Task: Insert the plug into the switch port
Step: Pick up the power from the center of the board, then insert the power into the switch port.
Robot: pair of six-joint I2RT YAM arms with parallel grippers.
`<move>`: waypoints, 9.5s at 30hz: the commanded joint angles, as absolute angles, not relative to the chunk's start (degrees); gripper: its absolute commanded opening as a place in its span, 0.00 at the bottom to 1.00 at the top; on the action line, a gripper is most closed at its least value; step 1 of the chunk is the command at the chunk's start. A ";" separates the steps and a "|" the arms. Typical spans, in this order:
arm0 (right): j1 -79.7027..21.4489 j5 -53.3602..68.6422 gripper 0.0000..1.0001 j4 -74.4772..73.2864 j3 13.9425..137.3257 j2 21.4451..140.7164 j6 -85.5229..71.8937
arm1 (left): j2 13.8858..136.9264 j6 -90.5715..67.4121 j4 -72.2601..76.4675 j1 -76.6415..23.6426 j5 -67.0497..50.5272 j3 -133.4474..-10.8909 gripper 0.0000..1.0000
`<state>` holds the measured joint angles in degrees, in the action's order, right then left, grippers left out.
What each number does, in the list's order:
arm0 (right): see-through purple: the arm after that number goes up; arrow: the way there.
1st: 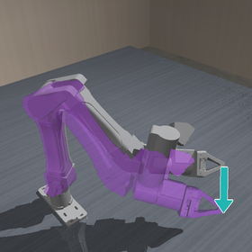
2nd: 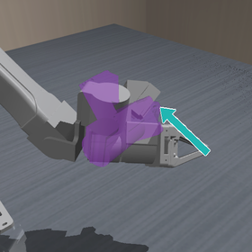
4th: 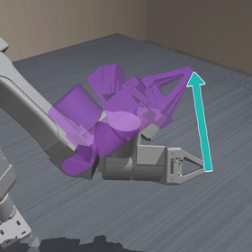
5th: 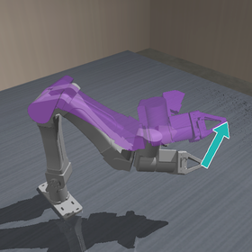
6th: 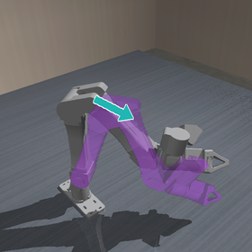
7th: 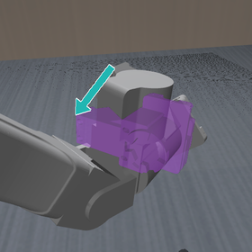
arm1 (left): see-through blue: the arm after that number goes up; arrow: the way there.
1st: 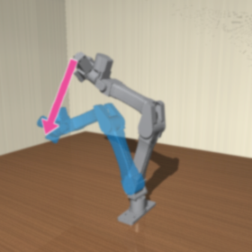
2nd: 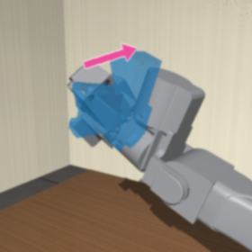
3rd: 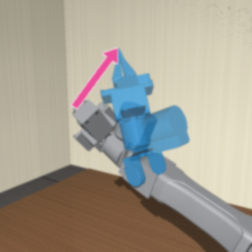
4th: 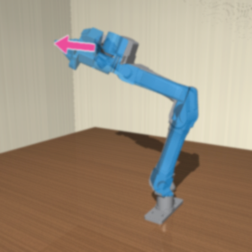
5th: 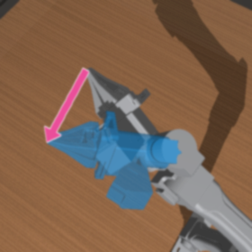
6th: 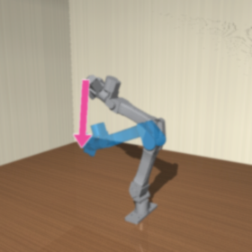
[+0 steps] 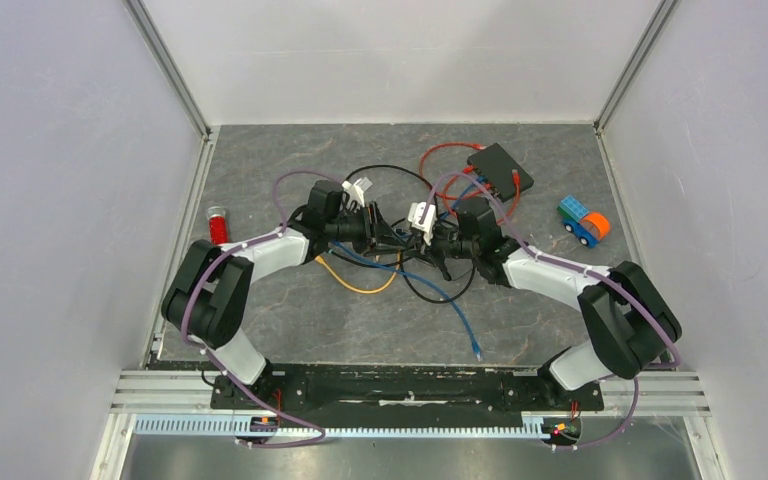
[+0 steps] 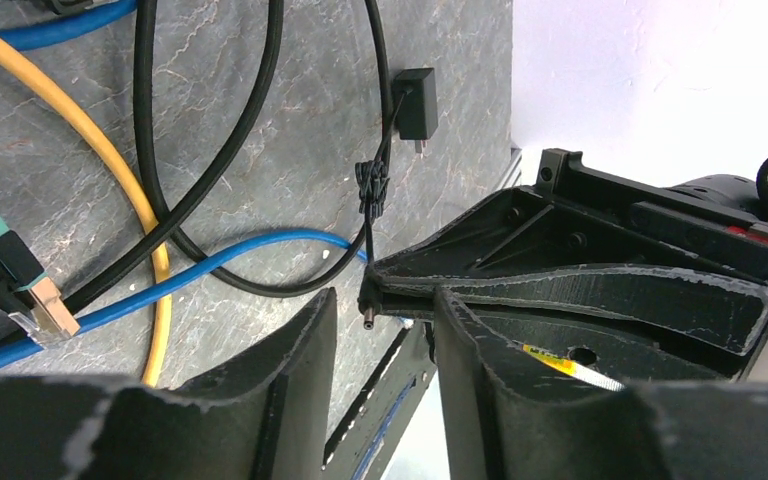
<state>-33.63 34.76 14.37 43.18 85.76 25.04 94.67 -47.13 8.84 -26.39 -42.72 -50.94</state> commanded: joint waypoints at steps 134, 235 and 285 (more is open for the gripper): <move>-33.53 24.21 0.00 9.18 57.48 90.96 40.89 | 84.45 -34.40 -23.90 -25.04 -2.00 -46.03 0.37; -53.53 13.13 0.00 20.68 57.29 101.90 54.79 | 73.65 -60.19 -24.26 -15.64 7.93 -33.98 0.36; -47.18 23.31 0.00 3.82 62.22 108.67 74.64 | 74.70 -23.79 -25.12 -20.12 -15.36 -33.84 0.07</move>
